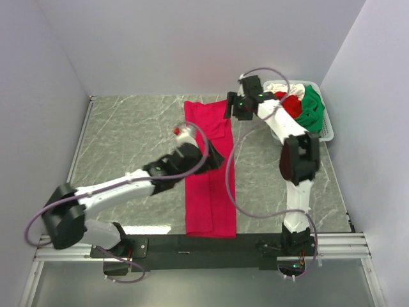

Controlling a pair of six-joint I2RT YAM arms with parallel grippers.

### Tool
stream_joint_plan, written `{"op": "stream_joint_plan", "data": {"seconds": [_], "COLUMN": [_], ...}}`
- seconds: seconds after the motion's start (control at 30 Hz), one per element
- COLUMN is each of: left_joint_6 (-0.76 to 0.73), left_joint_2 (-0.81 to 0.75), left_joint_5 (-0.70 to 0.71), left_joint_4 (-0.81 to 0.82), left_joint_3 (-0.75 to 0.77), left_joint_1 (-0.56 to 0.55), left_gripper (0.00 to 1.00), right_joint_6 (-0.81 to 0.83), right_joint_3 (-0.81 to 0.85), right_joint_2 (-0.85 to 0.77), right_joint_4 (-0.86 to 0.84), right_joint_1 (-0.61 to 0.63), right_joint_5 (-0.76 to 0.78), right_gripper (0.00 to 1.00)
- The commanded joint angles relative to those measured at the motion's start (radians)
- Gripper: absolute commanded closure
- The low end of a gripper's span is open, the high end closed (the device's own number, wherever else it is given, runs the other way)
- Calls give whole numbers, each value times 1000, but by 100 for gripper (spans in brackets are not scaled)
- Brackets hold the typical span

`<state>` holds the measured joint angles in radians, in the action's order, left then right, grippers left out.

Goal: Fold and stack the t-shirts
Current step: Fold the tshirt

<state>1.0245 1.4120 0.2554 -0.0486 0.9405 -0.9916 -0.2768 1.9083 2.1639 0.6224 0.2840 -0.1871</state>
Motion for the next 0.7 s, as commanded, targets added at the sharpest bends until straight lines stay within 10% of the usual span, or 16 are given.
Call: {"op": "stream_joint_plan", "data": {"seconds": [0.0,0.3,0.67], "left_joint_6": [-104,-239,-316], "left_joint_2": [-96,114,527], "left_joint_5": [21,-116,-216], "left_joint_4": [-2,41,80], "left_joint_3": [-31,156,487], "left_joint_1": [128,289,343], "left_gripper": [1,1,1], "right_joint_6": [-22,-154,-392], "right_joint_3": [-115,-774,-1218], "right_joint_2": [-234,-741,-1059], "right_joint_4": [-99,-242,-147], "right_joint_1": [-19,44,479], "right_joint_5": [87,185,353], "right_gripper": [27,30,40]}}
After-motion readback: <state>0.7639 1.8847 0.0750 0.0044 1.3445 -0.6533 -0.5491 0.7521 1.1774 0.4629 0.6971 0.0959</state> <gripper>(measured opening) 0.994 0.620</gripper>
